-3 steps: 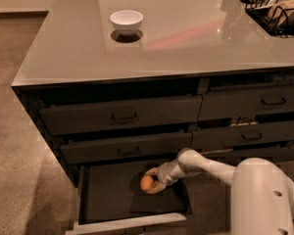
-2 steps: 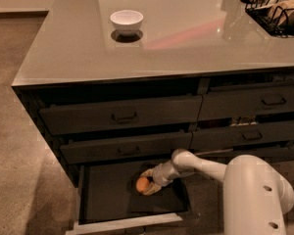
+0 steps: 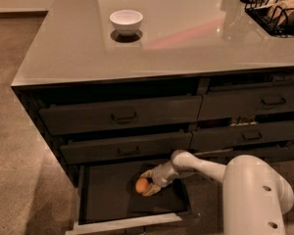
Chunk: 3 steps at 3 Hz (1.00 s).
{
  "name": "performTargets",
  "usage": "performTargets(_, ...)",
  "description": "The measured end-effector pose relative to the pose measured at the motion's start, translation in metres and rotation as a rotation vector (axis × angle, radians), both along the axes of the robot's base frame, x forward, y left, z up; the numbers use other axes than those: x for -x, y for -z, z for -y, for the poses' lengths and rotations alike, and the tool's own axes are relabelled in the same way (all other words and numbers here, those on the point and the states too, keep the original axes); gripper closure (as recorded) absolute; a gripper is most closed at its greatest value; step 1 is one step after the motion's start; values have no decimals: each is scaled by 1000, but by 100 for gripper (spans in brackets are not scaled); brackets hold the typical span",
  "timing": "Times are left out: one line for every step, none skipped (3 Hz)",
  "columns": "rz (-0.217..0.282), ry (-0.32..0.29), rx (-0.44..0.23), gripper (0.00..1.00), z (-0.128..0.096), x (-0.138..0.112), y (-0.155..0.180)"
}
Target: Place orange into bottom drawer
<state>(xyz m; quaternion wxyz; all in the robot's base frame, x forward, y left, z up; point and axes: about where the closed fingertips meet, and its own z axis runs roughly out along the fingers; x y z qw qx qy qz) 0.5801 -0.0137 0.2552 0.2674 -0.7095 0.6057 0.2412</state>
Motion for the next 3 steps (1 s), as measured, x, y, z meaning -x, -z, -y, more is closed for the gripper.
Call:
performTargets(-3,-3,-1,28,-2,2,1)
performTargets(-8,-7,-3,0,-5,4,4)
performTargets(-8,-7,-3,0,-5,4,4)
